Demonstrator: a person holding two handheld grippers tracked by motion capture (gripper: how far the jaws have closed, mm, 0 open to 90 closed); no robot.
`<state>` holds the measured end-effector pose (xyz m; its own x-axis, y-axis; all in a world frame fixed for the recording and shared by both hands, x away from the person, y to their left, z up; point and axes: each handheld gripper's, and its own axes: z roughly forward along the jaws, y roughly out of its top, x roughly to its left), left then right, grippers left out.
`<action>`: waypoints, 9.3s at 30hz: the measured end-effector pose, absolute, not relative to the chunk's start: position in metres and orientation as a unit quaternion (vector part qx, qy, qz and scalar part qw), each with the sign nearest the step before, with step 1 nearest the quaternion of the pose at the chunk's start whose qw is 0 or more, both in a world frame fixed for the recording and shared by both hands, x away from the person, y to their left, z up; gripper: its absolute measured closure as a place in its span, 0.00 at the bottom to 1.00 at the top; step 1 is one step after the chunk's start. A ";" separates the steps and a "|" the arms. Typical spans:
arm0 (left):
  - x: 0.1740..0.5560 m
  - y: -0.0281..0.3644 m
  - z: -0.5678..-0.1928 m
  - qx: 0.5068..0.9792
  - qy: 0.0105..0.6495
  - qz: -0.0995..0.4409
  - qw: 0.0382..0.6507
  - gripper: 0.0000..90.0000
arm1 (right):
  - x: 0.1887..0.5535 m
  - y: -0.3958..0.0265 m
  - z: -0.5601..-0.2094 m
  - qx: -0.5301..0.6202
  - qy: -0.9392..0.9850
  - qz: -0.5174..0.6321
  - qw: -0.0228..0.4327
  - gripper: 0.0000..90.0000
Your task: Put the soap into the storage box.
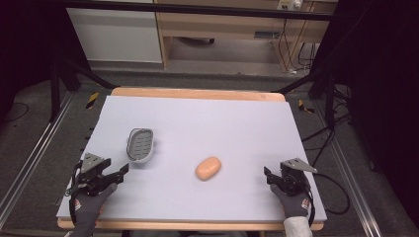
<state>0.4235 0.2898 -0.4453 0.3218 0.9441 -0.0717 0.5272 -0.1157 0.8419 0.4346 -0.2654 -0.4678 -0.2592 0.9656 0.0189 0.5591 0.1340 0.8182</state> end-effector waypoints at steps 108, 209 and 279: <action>0.480 0.059 -0.441 0.857 0.343 0.150 0.355 0.31 | 0.434 -0.254 -0.465 0.518 0.718 0.388 0.255 0.55; 0.471 0.114 -0.410 0.840 0.367 0.141 0.374 0.36 | 0.433 -0.254 -0.467 0.519 0.721 0.388 0.245 0.55; 0.523 0.234 -0.412 0.750 0.508 0.190 0.379 0.36 | 0.436 -0.250 -0.469 0.514 0.728 0.382 0.244 0.55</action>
